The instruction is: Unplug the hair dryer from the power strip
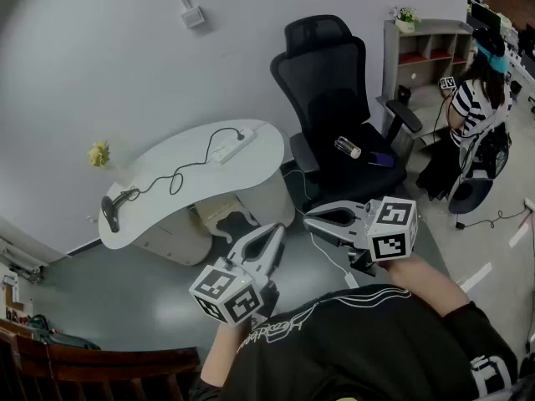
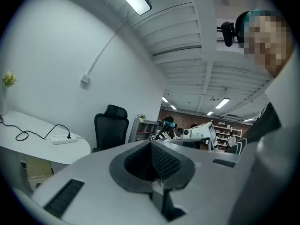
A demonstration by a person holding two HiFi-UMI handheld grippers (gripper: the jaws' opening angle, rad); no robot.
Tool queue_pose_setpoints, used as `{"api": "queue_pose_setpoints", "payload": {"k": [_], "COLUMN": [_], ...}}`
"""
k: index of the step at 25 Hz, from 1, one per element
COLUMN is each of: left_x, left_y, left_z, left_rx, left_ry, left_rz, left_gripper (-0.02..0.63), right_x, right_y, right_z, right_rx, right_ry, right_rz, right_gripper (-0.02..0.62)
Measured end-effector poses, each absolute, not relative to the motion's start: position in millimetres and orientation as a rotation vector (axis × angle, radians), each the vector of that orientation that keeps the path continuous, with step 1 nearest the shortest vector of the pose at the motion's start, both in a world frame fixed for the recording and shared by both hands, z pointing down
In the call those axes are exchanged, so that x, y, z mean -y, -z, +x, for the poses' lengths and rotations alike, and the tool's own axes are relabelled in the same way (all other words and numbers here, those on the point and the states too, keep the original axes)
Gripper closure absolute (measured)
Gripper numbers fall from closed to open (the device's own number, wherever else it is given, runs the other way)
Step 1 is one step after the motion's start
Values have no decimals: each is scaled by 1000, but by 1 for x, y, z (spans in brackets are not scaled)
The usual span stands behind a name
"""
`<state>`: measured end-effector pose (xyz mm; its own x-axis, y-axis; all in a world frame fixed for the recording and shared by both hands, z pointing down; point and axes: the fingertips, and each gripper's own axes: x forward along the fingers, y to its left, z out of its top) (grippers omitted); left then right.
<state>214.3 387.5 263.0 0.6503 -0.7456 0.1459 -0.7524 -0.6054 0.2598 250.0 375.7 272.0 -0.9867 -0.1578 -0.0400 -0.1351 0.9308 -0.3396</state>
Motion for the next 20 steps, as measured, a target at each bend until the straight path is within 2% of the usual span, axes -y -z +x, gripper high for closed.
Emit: {"api": "queue_pose_setpoints", "payload": {"k": [11,20], "left_x": [-388,-362], "left_y": [-273,-297], "left_z": [213,184], "left_rx": [1235,1217], "left_ry": [-55,-61], "left_rz": [2536,2446], "left_gripper": [603,603], "right_x": [-372,-345], "right_y": [-285,-311], "right_z": [245,218], "right_rx": [-3031,-2996], "right_ry": [587,729], "right_rz": [-182,-173], "right_gripper": [600,598]}}
